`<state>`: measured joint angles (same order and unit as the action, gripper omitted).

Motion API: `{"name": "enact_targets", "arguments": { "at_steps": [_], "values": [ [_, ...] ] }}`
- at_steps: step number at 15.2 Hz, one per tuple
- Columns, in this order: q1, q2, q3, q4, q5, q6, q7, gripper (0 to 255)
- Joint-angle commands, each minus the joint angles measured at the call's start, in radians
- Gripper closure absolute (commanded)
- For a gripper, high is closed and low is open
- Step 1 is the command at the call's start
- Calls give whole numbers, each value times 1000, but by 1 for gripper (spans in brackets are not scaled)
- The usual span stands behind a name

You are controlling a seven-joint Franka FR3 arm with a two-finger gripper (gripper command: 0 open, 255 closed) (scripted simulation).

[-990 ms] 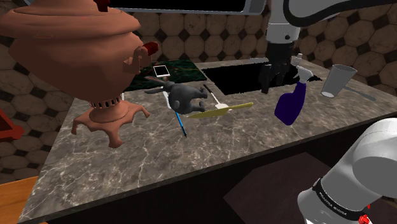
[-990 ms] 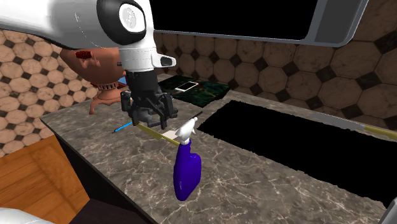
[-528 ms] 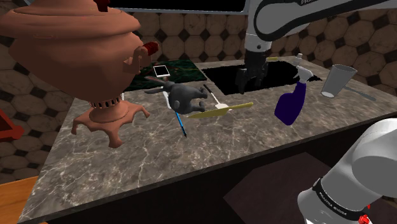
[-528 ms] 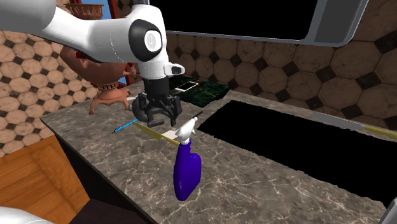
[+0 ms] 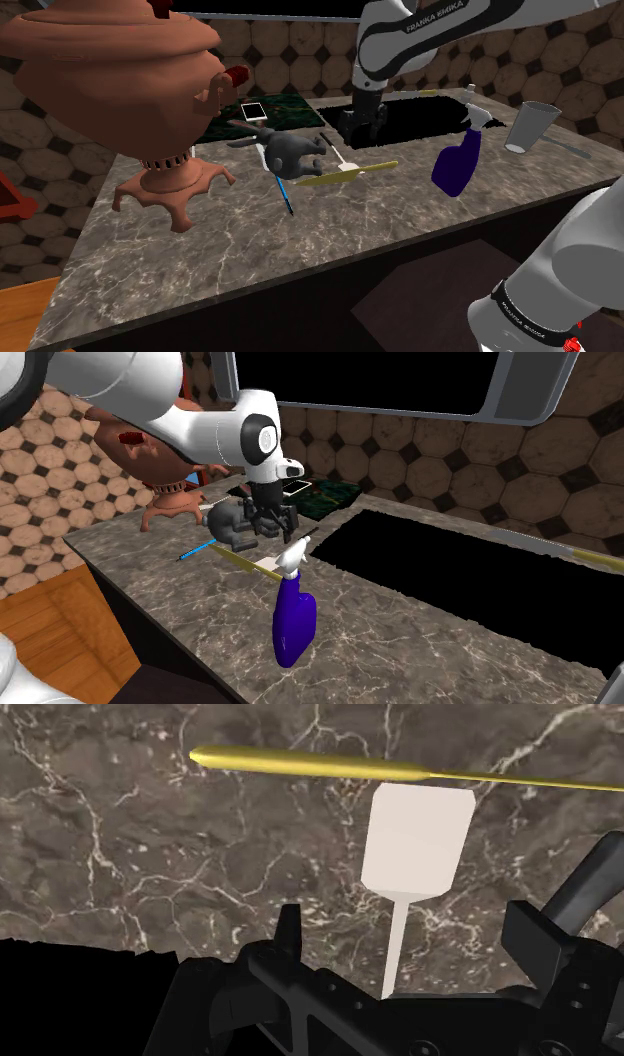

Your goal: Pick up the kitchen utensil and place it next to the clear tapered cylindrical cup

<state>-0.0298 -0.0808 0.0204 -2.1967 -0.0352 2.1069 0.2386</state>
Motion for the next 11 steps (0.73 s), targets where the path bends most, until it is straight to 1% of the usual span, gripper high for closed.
{"name": "enact_targets", "arguments": {
  "at_steps": [1,7,11],
  "values": [
    [-4,63,-2,39,1,43,23,0],
    [-10,272,-13,222,7,120,90,0],
    [-10,300,-14,215,6,157,92,0]
  ]
}}
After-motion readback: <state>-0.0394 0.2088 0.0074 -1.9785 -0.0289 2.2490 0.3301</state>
